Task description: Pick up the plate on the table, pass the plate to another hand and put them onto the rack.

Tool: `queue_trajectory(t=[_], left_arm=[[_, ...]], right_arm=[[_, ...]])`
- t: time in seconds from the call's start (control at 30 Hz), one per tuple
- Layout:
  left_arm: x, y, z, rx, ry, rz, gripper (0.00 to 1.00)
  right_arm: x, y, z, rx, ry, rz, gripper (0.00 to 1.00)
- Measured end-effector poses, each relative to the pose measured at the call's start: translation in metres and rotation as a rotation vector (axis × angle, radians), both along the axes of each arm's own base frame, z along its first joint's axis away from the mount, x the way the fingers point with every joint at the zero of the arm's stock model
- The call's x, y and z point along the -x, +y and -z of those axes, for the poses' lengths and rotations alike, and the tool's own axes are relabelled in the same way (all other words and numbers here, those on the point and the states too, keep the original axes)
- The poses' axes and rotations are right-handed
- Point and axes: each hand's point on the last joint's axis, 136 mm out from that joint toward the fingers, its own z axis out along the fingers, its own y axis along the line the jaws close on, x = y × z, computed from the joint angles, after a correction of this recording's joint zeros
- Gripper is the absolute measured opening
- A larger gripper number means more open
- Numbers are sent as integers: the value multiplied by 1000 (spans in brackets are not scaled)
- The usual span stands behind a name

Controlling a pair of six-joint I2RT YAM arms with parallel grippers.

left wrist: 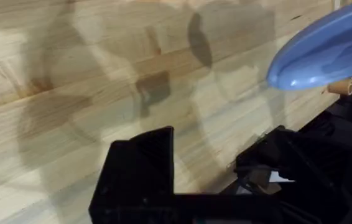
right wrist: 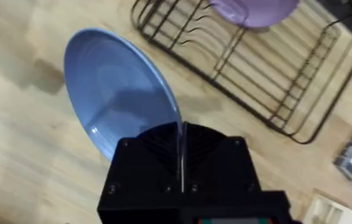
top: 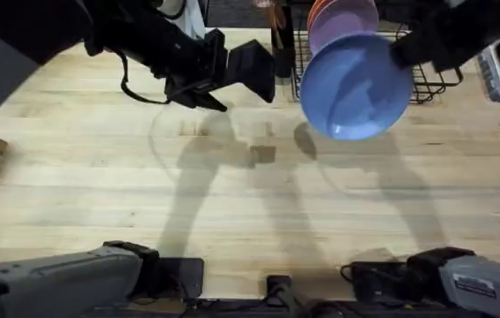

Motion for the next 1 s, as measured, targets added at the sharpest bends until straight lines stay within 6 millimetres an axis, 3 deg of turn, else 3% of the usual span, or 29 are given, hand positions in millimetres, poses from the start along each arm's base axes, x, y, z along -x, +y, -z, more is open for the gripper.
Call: queue_trajectory(t=[0.03, 0.07, 0.27, 0.3, 0.5, 0.53, 0.77, 1.0], left_arm=[[0, 0, 0, -1, 2, 0, 993], [2, 0, 1, -2, 10, 0, 992], [2, 0, 1, -2, 11, 0, 994], [2, 0, 1, -2, 11, 0, 994], [2, 0, 1, -2, 10, 0, 993], [2, 0, 1, -2, 11, 0, 993], [2, 0, 1, -2, 11, 0, 993], [2, 0, 1, -2, 11, 0, 993]], right_arm=[[-2, -3, -5, 2, -14, 5, 29], [-11, -23, -30, 15, -88, 47, 29], [-22, -40, -53, 32, -155, 78, 29], [-33, -44, -55, 40, -160, 84, 29], [-60, -45, -37, 68, -133, 61, 29], [-79, -48, -32, 104, -156, 25, 29], [-115, -64, -44, 153, -276, 16, 30], [-137, -56, -37, 269, -327, -189, 30]])
